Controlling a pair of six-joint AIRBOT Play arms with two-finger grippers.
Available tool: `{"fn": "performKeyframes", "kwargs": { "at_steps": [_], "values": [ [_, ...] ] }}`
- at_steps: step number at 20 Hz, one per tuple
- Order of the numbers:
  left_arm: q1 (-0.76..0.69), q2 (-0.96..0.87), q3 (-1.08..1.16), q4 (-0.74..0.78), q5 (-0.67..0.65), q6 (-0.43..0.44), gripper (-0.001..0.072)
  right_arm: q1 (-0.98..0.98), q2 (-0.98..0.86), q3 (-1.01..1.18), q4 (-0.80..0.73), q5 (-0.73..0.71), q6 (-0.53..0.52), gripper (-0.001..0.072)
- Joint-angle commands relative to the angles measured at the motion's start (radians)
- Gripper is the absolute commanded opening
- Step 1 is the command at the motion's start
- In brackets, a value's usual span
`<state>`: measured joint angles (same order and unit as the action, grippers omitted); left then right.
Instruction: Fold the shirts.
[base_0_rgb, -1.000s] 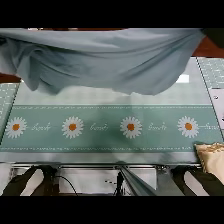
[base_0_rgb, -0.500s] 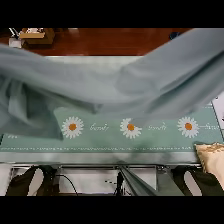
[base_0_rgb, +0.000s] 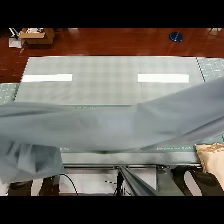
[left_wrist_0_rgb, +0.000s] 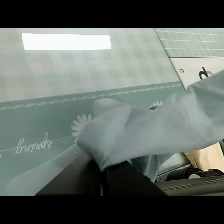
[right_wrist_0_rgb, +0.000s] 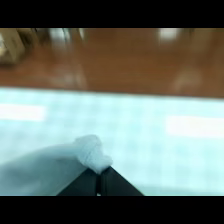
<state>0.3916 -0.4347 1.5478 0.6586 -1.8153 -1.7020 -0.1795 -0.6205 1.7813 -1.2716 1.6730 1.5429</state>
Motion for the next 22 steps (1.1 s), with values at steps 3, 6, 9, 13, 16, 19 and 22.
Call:
{"fn": "performKeyframes", "kwargs": {
  "at_steps": [3,6,9,13,16,19,22],
  "values": [
    [0.001,0.037,-0.36,0.101,-0.022,0.088,0.0018,0.002,-0.129,-0.162,-0.07,0.167,-0.079,0.003],
    [0.001,-0.025,-0.66,0.188,0.093,0.188,0.0018,0.002,-0.287,-0.32,-0.064,-0.002,-0.097,0.003],
    [-0.015,-0.198,-0.823,0.135,0.282,0.293,0.0018,0.021,-0.523,-0.361,0.072,-0.145,-0.099,0.003],
    [-0.063,-0.513,-0.792,0.029,0.532,0.451,0.0018,0.124,-0.771,-0.361,0.111,-0.406,-0.167,0.003],
    [-0.087,-0.706,-0.732,-0.115,0.668,0.571,0.0019,0.172,-0.864,-0.361,0.115,-0.635,-0.156,0.0031],
    [-0.12,-0.846,-0.656,-0.133,0.757,0.626,0.0019,0.191,-0.904,-0.361,0.125,-0.833,-0.107,0.0031],
    [-0.147,-0.945,-0.609,-0.133,0.826,0.671,0.0019,0.193,-0.937,-0.361,0.14,-0.93,-0.051,0.0031]
  ]
}}
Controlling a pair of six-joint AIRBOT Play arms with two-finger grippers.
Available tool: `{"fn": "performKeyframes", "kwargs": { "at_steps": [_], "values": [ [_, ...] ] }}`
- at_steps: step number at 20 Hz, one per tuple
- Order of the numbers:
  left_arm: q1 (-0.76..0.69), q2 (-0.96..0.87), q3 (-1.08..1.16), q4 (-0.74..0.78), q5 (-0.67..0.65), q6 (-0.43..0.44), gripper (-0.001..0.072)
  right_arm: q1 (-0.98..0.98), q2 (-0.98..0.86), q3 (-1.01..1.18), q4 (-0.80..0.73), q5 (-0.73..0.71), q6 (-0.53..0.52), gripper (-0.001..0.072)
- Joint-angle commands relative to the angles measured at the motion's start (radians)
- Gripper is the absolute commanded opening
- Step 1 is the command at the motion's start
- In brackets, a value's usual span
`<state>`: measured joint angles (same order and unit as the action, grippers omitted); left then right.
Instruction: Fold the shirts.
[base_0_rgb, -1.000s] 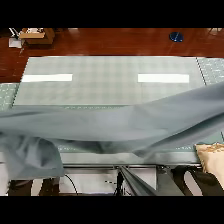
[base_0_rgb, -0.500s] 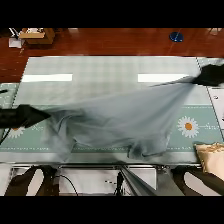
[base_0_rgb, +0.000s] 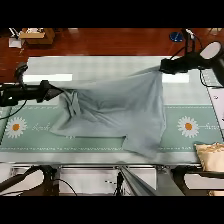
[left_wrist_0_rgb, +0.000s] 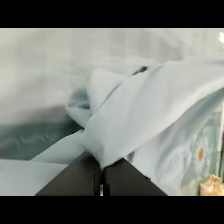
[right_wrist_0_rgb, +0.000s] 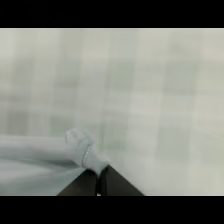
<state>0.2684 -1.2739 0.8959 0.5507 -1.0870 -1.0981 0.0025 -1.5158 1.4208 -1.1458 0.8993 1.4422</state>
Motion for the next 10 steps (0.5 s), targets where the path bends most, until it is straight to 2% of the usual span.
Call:
{"fn": "performKeyframes", "kwargs": {
  "at_steps": [1,3,4,5,6,7,9,10],
  "values": [
    [-0.027,-0.134,0.043,-0.024,0.101,0.069,0.0019,0.011,-0.055,-0.001,0.011,-0.147,0.05,0.0032],
    [-0.029,-0.188,0.04,-0.02,0.071,0.068,0.002,0.011,-0.084,-0.001,0.01,-0.097,0.046,0.0035],
    [-0.027,-0.21,0.041,-0.02,0.044,0.068,0.0037,0.011,-0.096,-0.001,0.011,-0.073,0.046,0.0088],
    [-0.024,-0.222,0.043,-0.02,0.016,0.068,0.0162,0.011,-0.1,-0.001,0.011,-0.053,0.045,0.0208],
    [-0.013,-0.22,0.048,-0.02,-0.004,0.068,0.041,0.007,-0.094,0.005,0.01,-0.035,0.024,0.0308],
    [0.014,-0.212,0.068,-0.015,-0.061,0.068,0.053,-0.005,-0.079,0.025,0.006,0.01,-0.027,0.0363],
    [0.105,-0.204,0.162,0.071,-0.219,0.047,0.0535,-0.043,-0.032,0.093,-0.1,0.155,-0.091,0.0363],
    [0.161,-0.203,0.222,0.171,-0.298,-0.021,0.0518,-0.066,-0.002,0.122,-0.204,0.234,-0.093,0.0363]
  ]
}}
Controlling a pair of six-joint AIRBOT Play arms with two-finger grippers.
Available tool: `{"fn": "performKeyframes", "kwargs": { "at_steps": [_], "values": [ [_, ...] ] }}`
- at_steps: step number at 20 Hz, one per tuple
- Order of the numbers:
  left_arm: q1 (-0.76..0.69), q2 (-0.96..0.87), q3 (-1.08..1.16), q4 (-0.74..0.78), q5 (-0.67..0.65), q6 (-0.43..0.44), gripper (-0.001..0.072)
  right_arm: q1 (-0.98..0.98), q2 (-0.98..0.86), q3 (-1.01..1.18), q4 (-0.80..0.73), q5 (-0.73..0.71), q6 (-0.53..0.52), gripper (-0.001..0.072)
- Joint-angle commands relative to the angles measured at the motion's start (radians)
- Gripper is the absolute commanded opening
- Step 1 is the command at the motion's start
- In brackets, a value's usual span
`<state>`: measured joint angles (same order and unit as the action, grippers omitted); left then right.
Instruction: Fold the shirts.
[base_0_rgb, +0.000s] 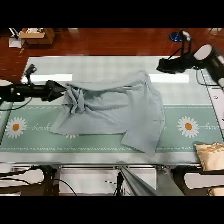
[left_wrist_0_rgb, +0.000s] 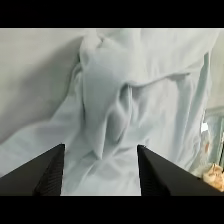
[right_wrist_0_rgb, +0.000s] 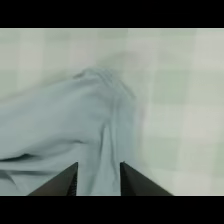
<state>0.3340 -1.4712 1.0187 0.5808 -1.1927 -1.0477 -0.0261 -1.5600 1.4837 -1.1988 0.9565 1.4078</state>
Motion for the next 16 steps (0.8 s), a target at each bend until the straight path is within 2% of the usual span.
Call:
{"fn": "performKeyframes", "kwargs": {
  "at_steps": [1,2,3,5,7,8,12,16],
  "values": [
    [0.145,-0.005,0.149,0.258,-0.264,-0.145,0.0448,-0.063,0.076,0.072,-0.274,0.262,-0.058,0.0363],
    [0.189,-0.002,0.179,0.384,-0.332,-0.22,0.0438,-0.095,0.1,0.072,-0.375,0.351,-0.058,0.0363],
    [0.23,0.006,0.179,0.505,-0.396,-0.294,0.0438,-0.14,0.111,0.063,-0.391,0.41,-0.038,0.0363],
    [0.28,0.03,0.103,0.594,-0.419,-0.317,0.0443,-0.246,0.117,-0.005,-0.235,0.456,-0.023,0.0364],
    [0.298,0.043,0.0,0.591,-0.41,-0.311,0.0533,-0.325,0.117,-0.111,-0.077,0.458,-0.05,0.0383],
    [0.296,0.042,-0.048,0.591,-0.409,-0.291,0.0543,-0.351,0.117,-0.162,-0.025,0.457,-0.068,0.0428],
    [0.293,0.041,-0.181,0.586,-0.325,-0.261,0.0546,-0.37,0.117,-0.285,0.028,0.411,-0.128,0.0434],
    [0.293,0.023,-0.214,0.46,-0.213,-0.226,0.0545,-0.369,0.117,-0.31,0.087,0.365,-0.13,0.0434]
  ]
}}
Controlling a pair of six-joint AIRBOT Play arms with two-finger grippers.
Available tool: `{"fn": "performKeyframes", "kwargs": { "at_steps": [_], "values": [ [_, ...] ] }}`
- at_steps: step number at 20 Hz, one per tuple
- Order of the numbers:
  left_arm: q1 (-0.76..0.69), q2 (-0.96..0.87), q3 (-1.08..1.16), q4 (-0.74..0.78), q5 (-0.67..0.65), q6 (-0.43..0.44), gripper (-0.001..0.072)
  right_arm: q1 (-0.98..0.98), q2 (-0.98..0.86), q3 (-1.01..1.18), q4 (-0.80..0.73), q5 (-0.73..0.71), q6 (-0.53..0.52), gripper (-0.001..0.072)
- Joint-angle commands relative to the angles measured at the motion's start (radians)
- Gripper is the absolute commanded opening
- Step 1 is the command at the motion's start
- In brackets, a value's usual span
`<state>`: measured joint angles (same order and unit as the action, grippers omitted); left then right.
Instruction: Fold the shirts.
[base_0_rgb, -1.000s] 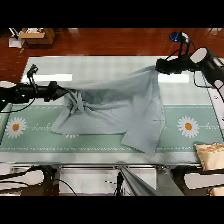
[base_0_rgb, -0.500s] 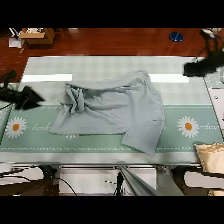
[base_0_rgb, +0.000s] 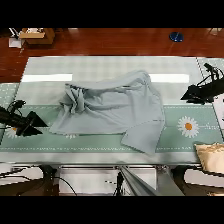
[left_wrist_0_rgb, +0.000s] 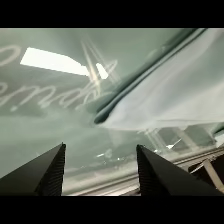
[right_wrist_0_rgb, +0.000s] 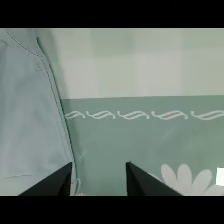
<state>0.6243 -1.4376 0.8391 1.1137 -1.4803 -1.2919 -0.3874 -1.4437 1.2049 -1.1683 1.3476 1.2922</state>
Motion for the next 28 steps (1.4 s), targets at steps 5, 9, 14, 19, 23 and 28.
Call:
{"fn": "performKeyframes", "kwargs": {
  "at_steps": [5,9,14,19,23,28],
  "values": [
    [-0.103,-0.076,-0.034,-0.135,0.114,0.024,0.0546,-0.008,0.001,-0.031,0.079,-0.03,-0.014,0.0434],
    [-0.226,-0.127,-0.034,-0.135,0.187,-0.014,0.0509,-0.008,0.026,-0.031,0.088,-0.029,-0.015,0.0434],
    [-0.23,-0.128,-0.029,-0.135,0.129,0.019,0.002,-0.035,0.074,-0.031,0.011,-0.001,-0.024,0.0464],
    [-0.207,-0.107,-0.029,-0.136,0.086,0.076,0.002,-0.179,0.074,-0.219,0.068,0.073,-0.033,0.0478],
    [-0.207,-0.083,-0.029,-0.143,0.084,0.077,0.002,-0.153,0.074,-0.421,0.198,-0.066,-0.077,0.0478],
    [-0.207,-0.049,-0.029,-0.147,0.083,0.08,0.002,0.023,0.074,-0.529,0.322,-0.268,-0.111,0.0477]
  ]
}}
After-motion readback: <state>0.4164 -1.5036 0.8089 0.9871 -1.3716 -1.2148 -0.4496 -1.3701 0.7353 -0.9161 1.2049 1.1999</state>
